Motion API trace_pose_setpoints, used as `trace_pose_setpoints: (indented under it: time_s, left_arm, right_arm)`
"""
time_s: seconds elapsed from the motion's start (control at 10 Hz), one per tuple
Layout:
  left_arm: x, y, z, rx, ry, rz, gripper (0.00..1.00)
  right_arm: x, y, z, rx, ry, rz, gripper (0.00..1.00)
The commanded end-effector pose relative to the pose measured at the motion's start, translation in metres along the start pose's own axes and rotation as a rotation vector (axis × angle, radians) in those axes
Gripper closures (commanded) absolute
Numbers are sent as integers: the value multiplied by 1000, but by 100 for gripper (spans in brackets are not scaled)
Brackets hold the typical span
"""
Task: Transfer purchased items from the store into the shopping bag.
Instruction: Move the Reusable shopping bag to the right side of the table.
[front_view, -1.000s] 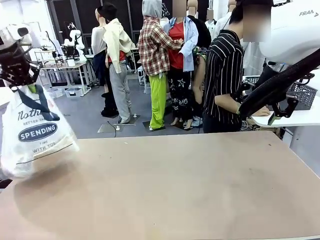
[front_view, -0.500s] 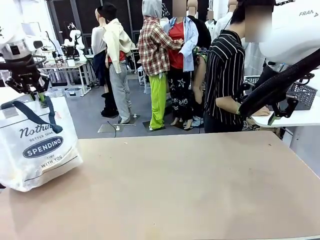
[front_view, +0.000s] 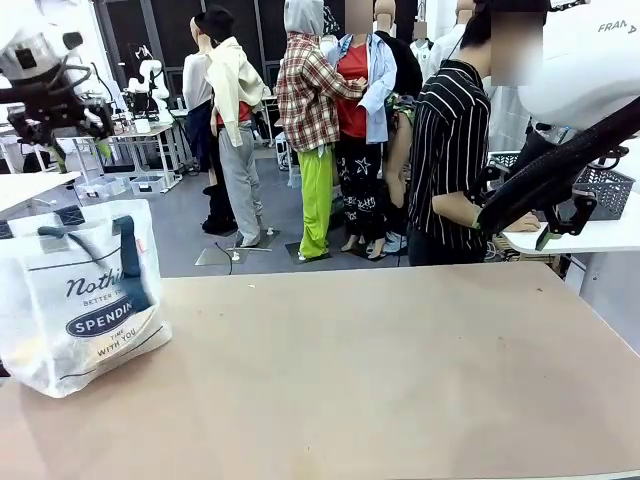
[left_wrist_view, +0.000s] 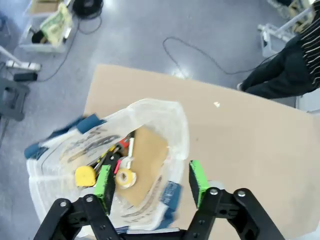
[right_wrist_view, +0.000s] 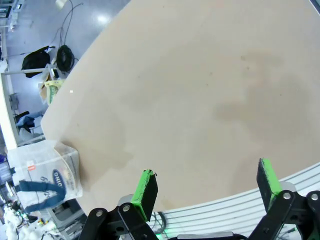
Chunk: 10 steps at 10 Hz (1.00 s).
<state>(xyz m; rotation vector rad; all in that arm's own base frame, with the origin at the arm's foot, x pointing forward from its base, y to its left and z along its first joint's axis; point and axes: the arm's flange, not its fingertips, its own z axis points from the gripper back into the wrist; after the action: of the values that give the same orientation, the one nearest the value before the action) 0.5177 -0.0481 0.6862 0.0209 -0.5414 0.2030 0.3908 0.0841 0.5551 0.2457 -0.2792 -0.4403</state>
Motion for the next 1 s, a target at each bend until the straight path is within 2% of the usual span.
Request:
trace_pose_setpoints:
  time_s: [0.0,0.2,0.4,0.5,0.7,0.9]
  left_arm:
    - [-25,-38,-2,-90,-65,-49,8]
    - [-48,-91,-12,-191,-52,-182,8]
    - [-75,-145,-53,-238,-18,-340,8]
    - [-82,-162,-80,-289,20,-380,8]
    - [-83,-182,-124,-418,123,-449,8]
    - [-80,-192,-153,-453,182,-550,8]
  right_arm:
    - [1,0,0,4,6,3,0]
    - [1,0,0,4,6,3,0]
    - [1,0,0,4,6,3,0]
    - [1,0,0,4,6,3,0]
    - [1,0,0,4,6,3,0]
    - [1,0,0,4,6,3,0]
